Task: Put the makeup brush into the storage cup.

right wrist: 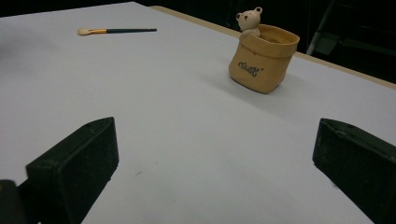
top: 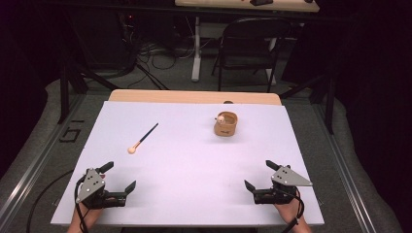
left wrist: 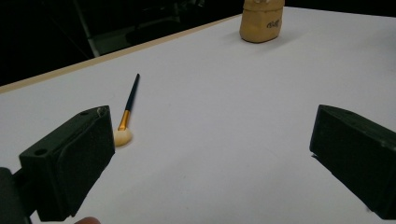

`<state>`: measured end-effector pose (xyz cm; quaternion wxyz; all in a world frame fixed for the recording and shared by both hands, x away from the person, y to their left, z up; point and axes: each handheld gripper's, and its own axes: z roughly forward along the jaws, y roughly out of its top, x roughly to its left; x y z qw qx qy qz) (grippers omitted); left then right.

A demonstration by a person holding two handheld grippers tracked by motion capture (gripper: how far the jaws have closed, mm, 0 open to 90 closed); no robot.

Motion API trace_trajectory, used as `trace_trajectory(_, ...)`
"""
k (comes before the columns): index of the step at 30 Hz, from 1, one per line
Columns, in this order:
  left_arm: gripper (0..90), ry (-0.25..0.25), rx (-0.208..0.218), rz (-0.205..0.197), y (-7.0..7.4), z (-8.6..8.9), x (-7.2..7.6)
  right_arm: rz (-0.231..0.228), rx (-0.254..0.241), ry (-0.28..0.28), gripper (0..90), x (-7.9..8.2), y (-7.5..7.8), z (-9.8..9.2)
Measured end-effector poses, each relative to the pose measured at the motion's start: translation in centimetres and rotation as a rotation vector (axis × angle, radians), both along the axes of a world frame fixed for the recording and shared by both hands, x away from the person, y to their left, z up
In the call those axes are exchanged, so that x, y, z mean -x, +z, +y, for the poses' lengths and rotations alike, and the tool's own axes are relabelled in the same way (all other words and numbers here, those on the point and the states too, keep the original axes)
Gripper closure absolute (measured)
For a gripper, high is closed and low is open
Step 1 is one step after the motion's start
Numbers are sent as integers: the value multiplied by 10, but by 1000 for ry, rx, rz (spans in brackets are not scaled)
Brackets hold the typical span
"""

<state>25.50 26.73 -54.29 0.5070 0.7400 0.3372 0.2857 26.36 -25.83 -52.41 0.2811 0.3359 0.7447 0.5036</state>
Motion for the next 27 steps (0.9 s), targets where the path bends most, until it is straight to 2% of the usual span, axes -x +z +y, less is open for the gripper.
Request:
trace_trajectory(3,1,1,1,1,0,0,0,13,12,6,0,1,1,-1)
trace_trajectory(19,1,-2,0,8,0,0,-1,16,6,0,0,0,1,-2)
trace_trajectory(23,1,-1,2,-2,0,1,0,8,10,7,0,1,1,0)
trace_trajectory(27,1,-3,1,3,0,-1,-2,21,13,7,0,1,1,-1)
